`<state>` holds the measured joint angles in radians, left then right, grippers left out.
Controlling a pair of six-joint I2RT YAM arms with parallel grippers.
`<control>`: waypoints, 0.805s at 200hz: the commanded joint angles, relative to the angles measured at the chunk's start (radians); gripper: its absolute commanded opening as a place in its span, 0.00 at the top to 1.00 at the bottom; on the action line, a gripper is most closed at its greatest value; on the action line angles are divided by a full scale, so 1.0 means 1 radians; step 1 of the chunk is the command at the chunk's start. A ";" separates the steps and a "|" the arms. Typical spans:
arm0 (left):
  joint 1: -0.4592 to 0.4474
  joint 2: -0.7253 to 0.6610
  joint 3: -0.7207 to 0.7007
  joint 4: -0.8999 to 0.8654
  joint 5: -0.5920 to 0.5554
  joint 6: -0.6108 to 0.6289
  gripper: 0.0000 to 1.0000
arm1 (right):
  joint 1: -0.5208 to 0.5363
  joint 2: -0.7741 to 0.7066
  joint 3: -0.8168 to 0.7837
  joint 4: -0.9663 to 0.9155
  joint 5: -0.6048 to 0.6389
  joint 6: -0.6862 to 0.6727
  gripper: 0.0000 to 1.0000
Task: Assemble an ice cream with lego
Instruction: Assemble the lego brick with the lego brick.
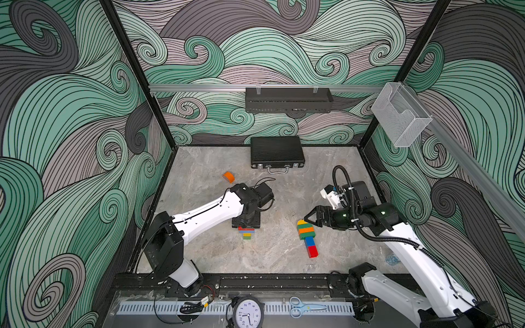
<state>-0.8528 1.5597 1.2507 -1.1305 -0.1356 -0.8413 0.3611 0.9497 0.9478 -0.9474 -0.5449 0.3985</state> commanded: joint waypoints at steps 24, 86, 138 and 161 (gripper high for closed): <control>-0.017 0.036 -0.014 -0.047 -0.039 -0.007 0.59 | 0.006 0.007 0.025 -0.020 0.011 -0.013 0.01; -0.026 0.050 -0.018 -0.036 -0.033 -0.030 0.60 | 0.007 0.010 0.023 -0.017 0.008 -0.011 0.01; -0.038 0.097 -0.037 -0.052 -0.018 -0.042 0.60 | 0.006 -0.003 0.019 -0.025 0.015 -0.010 0.01; -0.038 0.100 -0.064 -0.047 -0.010 -0.060 0.60 | 0.006 -0.006 0.013 -0.025 0.016 -0.010 0.01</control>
<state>-0.8864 1.6035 1.2694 -1.1519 -0.1734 -0.8753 0.3611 0.9577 0.9497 -0.9539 -0.5381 0.3977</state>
